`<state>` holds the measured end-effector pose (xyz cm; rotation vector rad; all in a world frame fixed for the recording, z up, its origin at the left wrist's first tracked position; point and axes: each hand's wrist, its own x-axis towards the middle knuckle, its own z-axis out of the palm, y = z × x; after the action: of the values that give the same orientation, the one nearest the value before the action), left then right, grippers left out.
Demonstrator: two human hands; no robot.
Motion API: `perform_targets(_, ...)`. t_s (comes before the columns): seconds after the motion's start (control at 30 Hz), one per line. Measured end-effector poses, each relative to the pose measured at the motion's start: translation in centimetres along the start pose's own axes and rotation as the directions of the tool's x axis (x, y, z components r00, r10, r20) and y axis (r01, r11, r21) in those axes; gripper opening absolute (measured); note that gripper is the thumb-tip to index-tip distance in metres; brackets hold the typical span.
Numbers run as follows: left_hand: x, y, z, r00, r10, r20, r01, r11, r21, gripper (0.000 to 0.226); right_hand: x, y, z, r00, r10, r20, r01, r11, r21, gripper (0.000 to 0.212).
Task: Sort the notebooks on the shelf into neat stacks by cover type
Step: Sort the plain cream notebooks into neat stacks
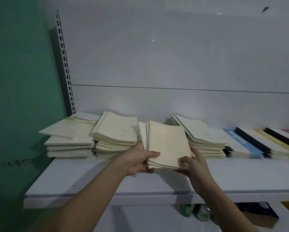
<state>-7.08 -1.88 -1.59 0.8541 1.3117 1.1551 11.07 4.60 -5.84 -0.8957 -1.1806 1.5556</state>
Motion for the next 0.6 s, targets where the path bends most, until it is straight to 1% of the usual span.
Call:
perform_targets(0.1, 1.0, -1.2, 0.5, 0.998, -0.023, -0.061, 0.024, 1.0, 0.01, 0.031, 0.3, 0.5, -1.0, 1.0, -0.025, 0.005, 0.026, 0.993, -0.119, 0.059)
perform_targets(0.2, 1.3, -2.4, 0.5, 0.991, -0.071, -0.111, 0.071, 0.997, 0.0, 0.03, 0.8, 0.6, -1.3, 0.995, -0.075, 0.072, 0.091, 0.967, -0.237, 0.061)
perform_targets(0.23, 1.2, -2.6, 0.4, 0.988, -0.098, -0.116, 0.098, 0.995, -0.005, 0.029, 0.9, 0.7, -1.2, 0.991, -0.084, 0.102, 0.113, 0.942, -0.315, 0.063)
perform_targets(0.3, 1.4, -2.6, -0.1, 0.981, -0.151, -0.122, 0.152, 0.988, 0.002, 0.023, 1.2, 0.8, -0.9, 0.988, -0.07, 0.138, 0.131, 0.853, -0.505, 0.069)
perform_targets(0.33, 1.7, -2.5, -0.4, 0.977, -0.169, -0.127, 0.172, 0.985, 0.018, 0.017, 1.4, 0.8, -0.7, 0.988, -0.052, 0.148, 0.129, 0.809, -0.573, 0.064)
perform_targets(0.4, 2.3, -2.2, -0.9, 0.975, -0.179, -0.128, 0.19, 0.979, 0.072, 0.007, 1.9, 1.0, -0.4, 0.985, -0.031, 0.17, 0.133, 0.767, -0.628, 0.046)
perform_targets(0.47, 3.0, -2.2, -0.9, 0.983, -0.13, -0.128, 0.142, 0.986, 0.092, 0.01, 2.4, 1.4, 0.1, 0.986, -0.052, 0.161, 0.144, 0.751, -0.644, 0.039)
perform_targets(0.53, 4.1, -2.8, -0.9, 0.989, -0.03, -0.144, 0.046, 0.993, 0.107, 0.027, 3.5, 2.0, 0.6, 0.985, -0.119, 0.125, 0.172, 0.751, -0.637, 0.039)
perform_targets(0.57, 4.6, -3.2, -0.8, 0.986, 0.031, -0.163, -0.005, 0.988, 0.155, 0.034, 4.3, 2.4, 0.8, 0.982, -0.154, 0.11, 0.189, 0.744, -0.641, 0.04)
perform_targets(0.6, 5.1, -3.7, -0.8, 0.977, 0.098, -0.19, -0.051, 0.969, 0.241, 0.04, 5.1, 2.8, 1.1, 0.979, -0.18, 0.099, 0.2, 0.722, -0.663, 0.041)
